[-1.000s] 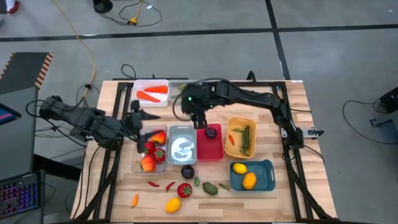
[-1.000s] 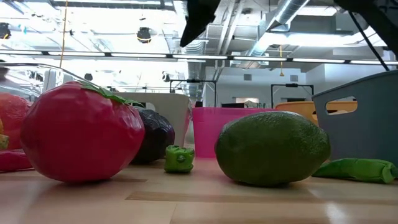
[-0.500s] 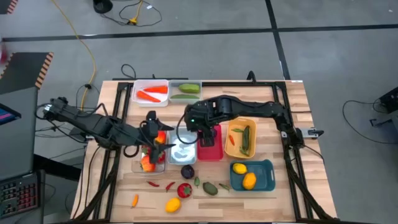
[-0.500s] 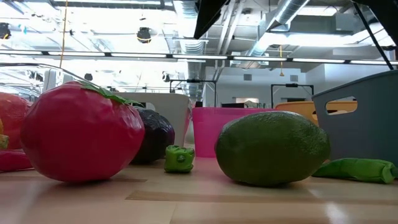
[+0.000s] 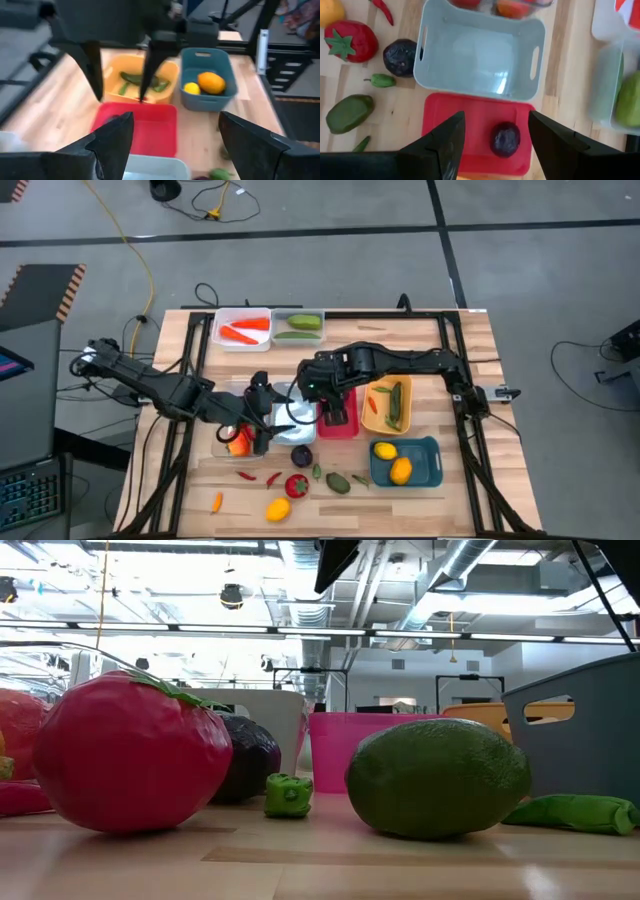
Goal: Sort produce into baskets
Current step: Put the lime into the gray bin
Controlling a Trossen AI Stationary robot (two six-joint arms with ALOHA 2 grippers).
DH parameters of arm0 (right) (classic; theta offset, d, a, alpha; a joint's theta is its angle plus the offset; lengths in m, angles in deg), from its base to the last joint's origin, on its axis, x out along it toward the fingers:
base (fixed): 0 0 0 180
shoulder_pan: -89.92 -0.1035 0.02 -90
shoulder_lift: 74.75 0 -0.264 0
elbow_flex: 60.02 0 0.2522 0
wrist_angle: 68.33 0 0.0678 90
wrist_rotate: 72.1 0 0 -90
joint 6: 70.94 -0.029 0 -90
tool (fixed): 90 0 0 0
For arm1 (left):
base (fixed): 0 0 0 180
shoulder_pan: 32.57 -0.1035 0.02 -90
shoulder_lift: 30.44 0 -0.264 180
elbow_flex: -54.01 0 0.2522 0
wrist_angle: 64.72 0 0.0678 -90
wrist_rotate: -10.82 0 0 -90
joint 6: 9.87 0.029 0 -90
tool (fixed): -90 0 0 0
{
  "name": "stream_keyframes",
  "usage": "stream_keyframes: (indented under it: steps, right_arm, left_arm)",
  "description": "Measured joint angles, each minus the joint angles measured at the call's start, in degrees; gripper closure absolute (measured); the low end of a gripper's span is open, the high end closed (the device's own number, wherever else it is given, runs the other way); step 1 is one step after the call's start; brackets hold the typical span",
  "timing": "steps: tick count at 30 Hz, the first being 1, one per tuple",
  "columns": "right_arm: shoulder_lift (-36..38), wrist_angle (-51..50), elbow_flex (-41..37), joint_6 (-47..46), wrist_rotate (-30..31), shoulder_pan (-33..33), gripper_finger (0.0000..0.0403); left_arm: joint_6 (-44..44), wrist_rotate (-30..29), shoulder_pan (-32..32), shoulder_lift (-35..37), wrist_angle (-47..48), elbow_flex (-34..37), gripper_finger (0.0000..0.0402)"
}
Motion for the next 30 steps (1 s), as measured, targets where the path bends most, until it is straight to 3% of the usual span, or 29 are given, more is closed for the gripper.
stream_keyframes:
  steps: [7, 23, 30]
  right_arm:
    - [0.0, -5.2, 0.0, -5.1, -0.2, -0.8, 0.0159]
    - [0.0, -8.8, 0.0, -14.5, 0.2, -10.0, 0.0159]
    - [0.0, -8.7, -1.4, -19.7, 6.0, -15.8, 0.0159]
  left_arm:
    - [-5.9, 6.6, 1.8, -1.8, 2.1, 0.1, 0.0121]
    - [-5.1, 7.0, 12.6, -14.6, 1.5, 0.0, 0.0121]
    - [-5.1, 6.0, 13.2, -18.1, 1.6, 0.0, 0.0121]
